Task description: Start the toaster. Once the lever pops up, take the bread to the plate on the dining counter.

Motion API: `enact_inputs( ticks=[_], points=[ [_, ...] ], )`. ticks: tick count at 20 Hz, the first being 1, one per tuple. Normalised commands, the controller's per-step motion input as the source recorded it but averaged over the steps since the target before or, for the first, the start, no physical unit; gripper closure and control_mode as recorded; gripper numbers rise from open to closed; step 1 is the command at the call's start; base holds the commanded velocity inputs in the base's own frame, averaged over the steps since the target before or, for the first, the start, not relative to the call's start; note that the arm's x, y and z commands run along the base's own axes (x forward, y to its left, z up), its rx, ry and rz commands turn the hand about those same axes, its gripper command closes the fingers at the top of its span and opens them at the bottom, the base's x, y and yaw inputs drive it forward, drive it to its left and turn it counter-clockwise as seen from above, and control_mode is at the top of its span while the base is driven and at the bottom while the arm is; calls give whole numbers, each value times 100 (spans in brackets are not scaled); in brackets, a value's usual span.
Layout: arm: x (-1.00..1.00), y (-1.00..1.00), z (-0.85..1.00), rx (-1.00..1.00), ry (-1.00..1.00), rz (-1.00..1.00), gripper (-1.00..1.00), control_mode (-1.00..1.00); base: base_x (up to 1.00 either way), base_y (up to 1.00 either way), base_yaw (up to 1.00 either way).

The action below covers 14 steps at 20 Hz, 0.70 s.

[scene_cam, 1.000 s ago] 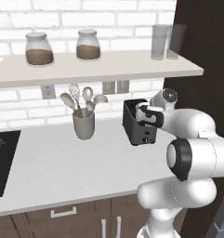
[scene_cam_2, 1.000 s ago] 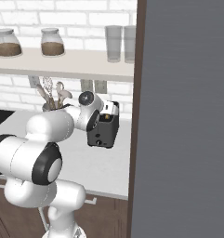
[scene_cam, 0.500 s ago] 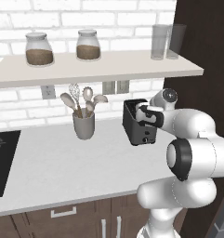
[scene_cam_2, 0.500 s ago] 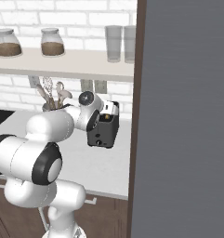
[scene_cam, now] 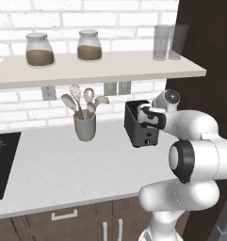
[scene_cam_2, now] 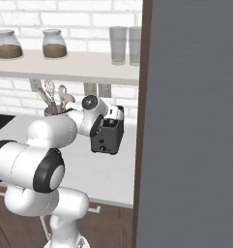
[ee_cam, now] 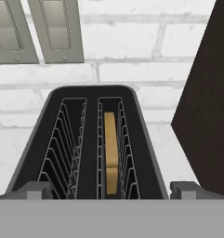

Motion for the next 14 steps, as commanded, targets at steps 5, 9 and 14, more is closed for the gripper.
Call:
enact_inputs(
  ticks=[5,9,14],
  points=[
    [0,0,0,0,0,0,-100,-100,0,0,0],
    [0,0,0,0,0,0,-100,-100,0,0,0],
    [0,0,0,0,0,0,-100,-100,0,0,0]
  ],
)
